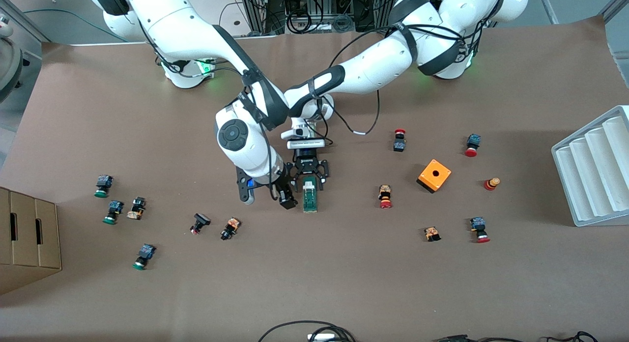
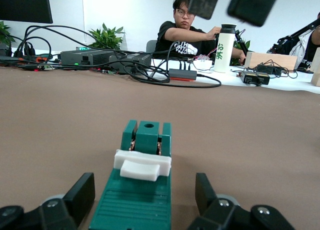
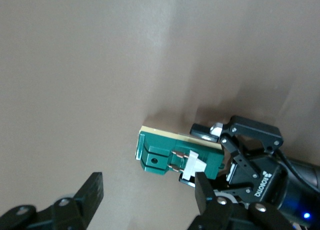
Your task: Close load switch with both arms
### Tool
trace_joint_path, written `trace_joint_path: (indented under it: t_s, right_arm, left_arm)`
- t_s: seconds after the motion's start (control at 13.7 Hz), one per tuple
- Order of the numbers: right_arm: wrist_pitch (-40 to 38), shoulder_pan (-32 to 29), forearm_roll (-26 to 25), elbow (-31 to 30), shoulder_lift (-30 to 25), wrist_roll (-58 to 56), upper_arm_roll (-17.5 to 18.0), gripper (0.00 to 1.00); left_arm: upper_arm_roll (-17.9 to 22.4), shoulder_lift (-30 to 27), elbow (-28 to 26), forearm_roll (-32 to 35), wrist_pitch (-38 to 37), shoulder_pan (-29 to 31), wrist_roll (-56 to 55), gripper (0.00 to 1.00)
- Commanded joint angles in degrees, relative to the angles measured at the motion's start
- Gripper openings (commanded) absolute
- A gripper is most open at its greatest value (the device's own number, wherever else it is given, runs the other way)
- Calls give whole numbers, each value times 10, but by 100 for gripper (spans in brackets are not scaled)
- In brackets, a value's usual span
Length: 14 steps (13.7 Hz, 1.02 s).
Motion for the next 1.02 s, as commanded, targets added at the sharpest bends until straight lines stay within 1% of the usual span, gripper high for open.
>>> trace_joint_path:
  t_s: [0.0,0.07,0.15,0.22,0.29,0.44,0.58,0.87,0.95]
  right_arm:
    - [21,14,17,1,10,18,0,83]
    - [24,16,17,1,10,20,0,82]
    - [24,19,17,0,13,22,0,79]
    - [24,23,17,-1,15,22,0,77]
    - [27,25,17,-2,19,22,0,76]
    - [36,26,17,-6,23,23,1,74]
    - [42,26,17,-8,27,33,8,73]
    - [67,36,17,-22,37,37,8,73]
    - [79,41,17,-24,42,38,8,72]
  left_arm:
    - [-3,15,15,4,-1,-2,27,74]
    - [-3,15,15,4,-1,-2,38,70]
    - [-3,15,17,3,-1,-2,40,70]
    - [-3,15,19,4,0,-2,40,65]
    - [-3,15,18,3,-1,-2,40,64]
    - [-3,16,18,2,-1,-2,40,59]
    - [-3,16,18,3,-2,-2,39,52]
    - [-3,16,19,1,-2,-3,38,50]
    - [-3,16,18,1,-2,-3,35,40]
